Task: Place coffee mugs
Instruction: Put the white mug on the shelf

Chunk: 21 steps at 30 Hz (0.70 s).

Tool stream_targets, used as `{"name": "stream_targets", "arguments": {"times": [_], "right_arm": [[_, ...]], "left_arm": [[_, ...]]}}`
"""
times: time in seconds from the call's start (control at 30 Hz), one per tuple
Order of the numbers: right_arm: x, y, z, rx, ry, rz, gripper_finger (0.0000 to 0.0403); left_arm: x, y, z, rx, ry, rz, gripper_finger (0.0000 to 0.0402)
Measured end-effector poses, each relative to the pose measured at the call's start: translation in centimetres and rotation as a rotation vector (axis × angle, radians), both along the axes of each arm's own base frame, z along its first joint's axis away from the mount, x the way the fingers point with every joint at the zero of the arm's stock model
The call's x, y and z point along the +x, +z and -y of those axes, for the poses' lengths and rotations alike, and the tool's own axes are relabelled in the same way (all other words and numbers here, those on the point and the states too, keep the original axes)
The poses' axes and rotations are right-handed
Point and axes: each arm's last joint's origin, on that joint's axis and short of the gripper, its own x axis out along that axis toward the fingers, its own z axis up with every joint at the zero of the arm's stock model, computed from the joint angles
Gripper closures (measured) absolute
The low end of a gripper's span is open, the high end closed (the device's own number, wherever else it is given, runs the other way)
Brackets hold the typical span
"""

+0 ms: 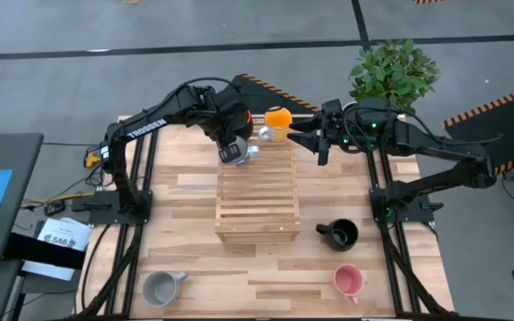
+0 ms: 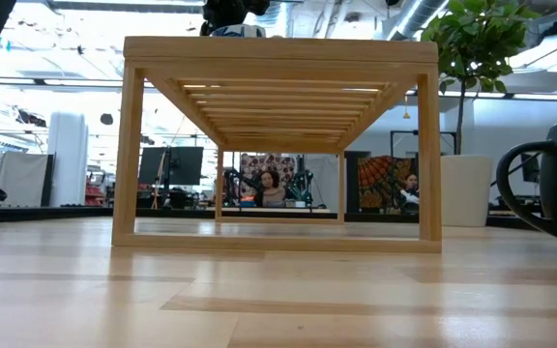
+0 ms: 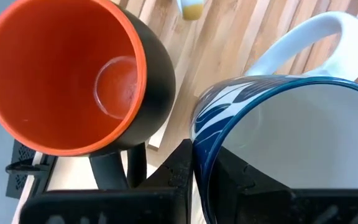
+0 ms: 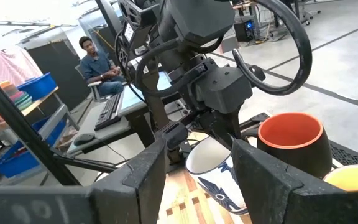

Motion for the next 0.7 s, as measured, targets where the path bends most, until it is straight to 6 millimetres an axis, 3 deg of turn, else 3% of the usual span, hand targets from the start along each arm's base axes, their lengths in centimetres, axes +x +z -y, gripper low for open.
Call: {"name": "stream_targets", "arguments": {"times": [0.23,0.43,0.7], "right_arm": [[0.0,0.0,0.0,0.0,0.0,0.0,0.0195],[0.0,0.0,0.0,0.0,0.0,0.0,0.0195],[0.0,0.0,0.0,-0.001,-0.001,0.001,0.0195]], "left_arm": [[0.1,-0.1,0.0,0.009,-0.019,-0.003,0.0381],[1.0,-1.6,-0.3,0.0,-0.027,-0.064,0.0381],[1.2,-1.5,-0.3,0.006,-0.038,-0.043,0.0381]]}}
